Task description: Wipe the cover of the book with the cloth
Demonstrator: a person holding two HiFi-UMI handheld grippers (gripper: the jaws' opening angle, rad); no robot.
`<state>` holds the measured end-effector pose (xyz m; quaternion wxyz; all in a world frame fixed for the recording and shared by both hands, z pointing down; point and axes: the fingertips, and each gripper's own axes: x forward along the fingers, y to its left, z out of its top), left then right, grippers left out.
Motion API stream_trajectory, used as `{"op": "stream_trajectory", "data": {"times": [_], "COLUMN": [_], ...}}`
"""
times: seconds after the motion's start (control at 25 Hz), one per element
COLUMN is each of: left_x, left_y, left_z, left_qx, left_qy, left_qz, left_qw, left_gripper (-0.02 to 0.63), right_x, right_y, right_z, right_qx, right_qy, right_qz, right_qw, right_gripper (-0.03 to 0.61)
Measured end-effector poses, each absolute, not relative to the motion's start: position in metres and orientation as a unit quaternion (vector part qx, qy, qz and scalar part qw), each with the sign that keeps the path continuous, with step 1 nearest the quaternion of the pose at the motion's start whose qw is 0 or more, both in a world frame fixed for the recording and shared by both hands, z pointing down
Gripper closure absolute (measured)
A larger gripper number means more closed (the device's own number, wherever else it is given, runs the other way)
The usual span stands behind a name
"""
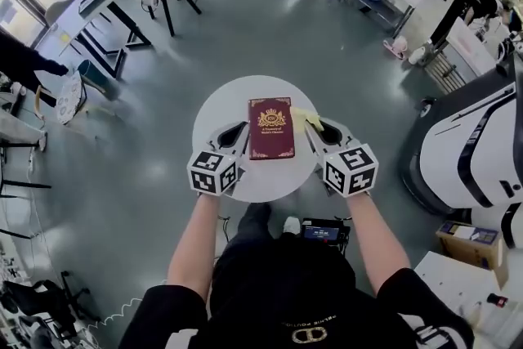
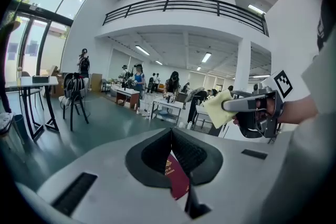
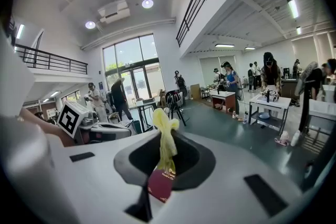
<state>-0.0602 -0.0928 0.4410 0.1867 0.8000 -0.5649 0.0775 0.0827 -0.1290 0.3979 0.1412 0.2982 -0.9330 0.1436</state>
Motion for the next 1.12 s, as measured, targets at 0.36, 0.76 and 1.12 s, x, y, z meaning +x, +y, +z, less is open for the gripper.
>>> {"op": "stream_trajectory", "data": {"times": [0.36, 0.76, 1.12], "left_x": [-0.087, -0.107, -0.094], "left_y": [-0.131, -0.155, -0.147], "left_z": [0.520, 0.606, 0.657], "left_qx": [0.805, 0.798, 0.773], "left_qy": [-0.500, -0.443, -0.432], "left_qz": [0.113, 0.151, 0.185], "left_qw": [0.298, 0.381, 0.426], "left_gripper": [0.523, 0.480, 0.480], "right_x": [0.039, -0.012, -0.043], "right_y": [-0.168, -0.208, -0.215], "right_z": [0.444, 0.498, 0.563], "right_qx": [0.321, 0.344, 0.319], "right_qy": [-0.911, -0.886, -0.866], "right_qz": [0.184, 0.228, 0.307], "right_qw": [0.184, 0.212, 0.232], "right_gripper": [0.491, 0.491, 0.491]}}
